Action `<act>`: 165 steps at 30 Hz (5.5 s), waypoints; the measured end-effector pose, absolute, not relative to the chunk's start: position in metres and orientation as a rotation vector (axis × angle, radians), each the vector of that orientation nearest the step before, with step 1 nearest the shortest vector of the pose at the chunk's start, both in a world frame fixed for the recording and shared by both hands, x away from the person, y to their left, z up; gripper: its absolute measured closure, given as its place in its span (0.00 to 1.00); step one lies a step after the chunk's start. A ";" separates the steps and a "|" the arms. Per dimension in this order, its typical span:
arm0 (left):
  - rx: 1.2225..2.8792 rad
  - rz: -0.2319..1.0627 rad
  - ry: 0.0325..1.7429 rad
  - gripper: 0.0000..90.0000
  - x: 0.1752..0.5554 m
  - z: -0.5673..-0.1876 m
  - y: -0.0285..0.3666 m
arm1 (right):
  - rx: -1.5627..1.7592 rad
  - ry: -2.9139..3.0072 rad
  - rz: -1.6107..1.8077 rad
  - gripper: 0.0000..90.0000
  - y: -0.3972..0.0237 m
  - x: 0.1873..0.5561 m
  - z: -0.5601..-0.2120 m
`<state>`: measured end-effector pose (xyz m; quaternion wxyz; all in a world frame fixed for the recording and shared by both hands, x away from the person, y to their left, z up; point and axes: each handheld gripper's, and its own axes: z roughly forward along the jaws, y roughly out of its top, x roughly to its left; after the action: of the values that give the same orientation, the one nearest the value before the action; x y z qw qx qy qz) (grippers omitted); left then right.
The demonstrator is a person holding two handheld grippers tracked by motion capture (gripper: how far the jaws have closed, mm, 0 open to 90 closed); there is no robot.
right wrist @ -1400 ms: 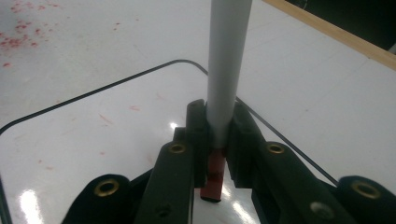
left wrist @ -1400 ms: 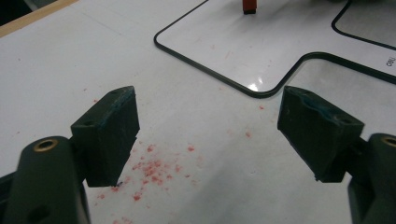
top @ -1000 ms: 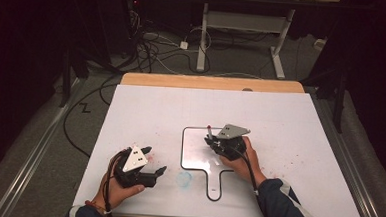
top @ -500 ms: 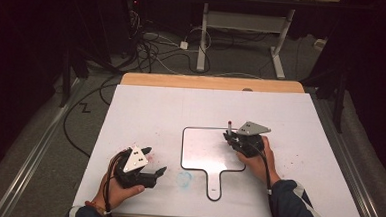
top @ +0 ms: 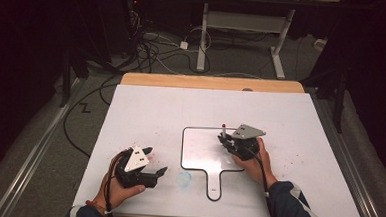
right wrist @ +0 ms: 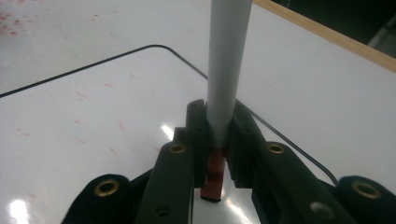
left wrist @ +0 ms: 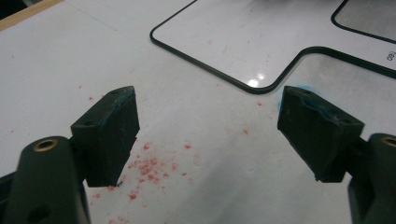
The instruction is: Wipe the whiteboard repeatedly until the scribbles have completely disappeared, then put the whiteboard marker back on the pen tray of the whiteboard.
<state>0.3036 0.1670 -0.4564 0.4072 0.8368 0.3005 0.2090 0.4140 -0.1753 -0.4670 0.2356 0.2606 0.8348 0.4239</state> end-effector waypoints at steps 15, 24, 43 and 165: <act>2.110 0.527 0.756 0.22 0.303 -0.456 0.168 | 0.653 2.362 1.213 0.91 -0.140 0.406 -0.468; 2.110 0.525 0.759 0.22 0.302 -0.456 0.169 | 0.642 2.362 1.188 0.91 -0.137 0.408 -0.467; 2.115 0.527 0.757 0.22 0.303 -0.457 0.168 | 0.588 2.407 1.215 0.91 -0.121 0.394 -0.467; 2.239 0.556 0.742 0.22 0.302 -0.467 0.156 | 1.200 2.248 0.995 0.79 -0.239 0.414 -0.466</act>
<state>0.3019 0.1563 -0.4670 0.3513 0.8650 0.2868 0.2150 0.4137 -0.2389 -0.4656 0.2018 0.4296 0.8049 0.3561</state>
